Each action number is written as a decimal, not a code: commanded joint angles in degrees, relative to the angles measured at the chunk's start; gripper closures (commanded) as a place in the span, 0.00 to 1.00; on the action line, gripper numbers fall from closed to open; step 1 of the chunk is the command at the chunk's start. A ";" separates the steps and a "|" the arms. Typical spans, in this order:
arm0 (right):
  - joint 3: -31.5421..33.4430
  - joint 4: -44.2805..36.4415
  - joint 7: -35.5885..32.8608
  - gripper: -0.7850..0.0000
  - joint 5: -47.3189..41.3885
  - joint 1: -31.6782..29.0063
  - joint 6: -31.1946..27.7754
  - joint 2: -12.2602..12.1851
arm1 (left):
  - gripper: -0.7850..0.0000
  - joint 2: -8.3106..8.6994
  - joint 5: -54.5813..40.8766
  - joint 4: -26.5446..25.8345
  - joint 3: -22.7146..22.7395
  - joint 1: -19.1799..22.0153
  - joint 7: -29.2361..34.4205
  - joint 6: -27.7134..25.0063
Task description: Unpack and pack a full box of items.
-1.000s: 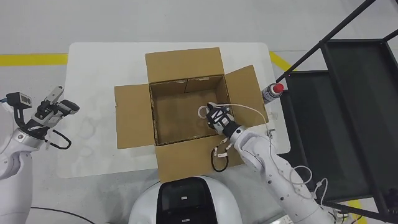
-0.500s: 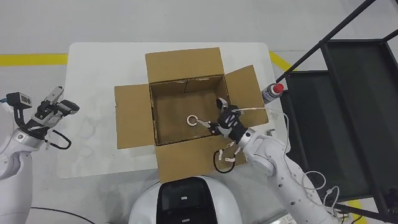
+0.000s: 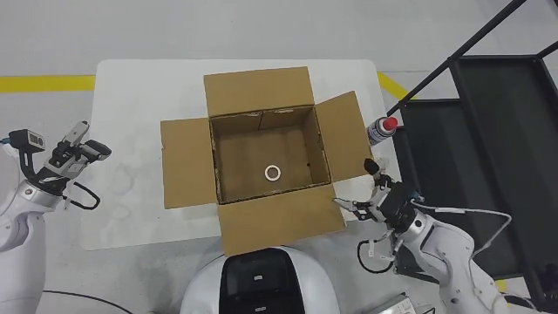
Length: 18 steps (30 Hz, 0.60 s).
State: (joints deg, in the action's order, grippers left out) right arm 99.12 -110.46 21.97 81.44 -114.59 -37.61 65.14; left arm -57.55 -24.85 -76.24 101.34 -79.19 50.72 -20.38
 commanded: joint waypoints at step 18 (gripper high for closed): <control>-0.35 20.78 -3.63 0.00 0.98 3.47 16.16 0.73 | 0.00 0.00 0.00 0.00 0.00 0.00 0.00 0.00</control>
State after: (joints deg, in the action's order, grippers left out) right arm 99.49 -91.18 19.07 82.44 -112.21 -22.94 65.76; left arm -57.55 -24.85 -76.24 101.34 -79.19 50.72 -20.38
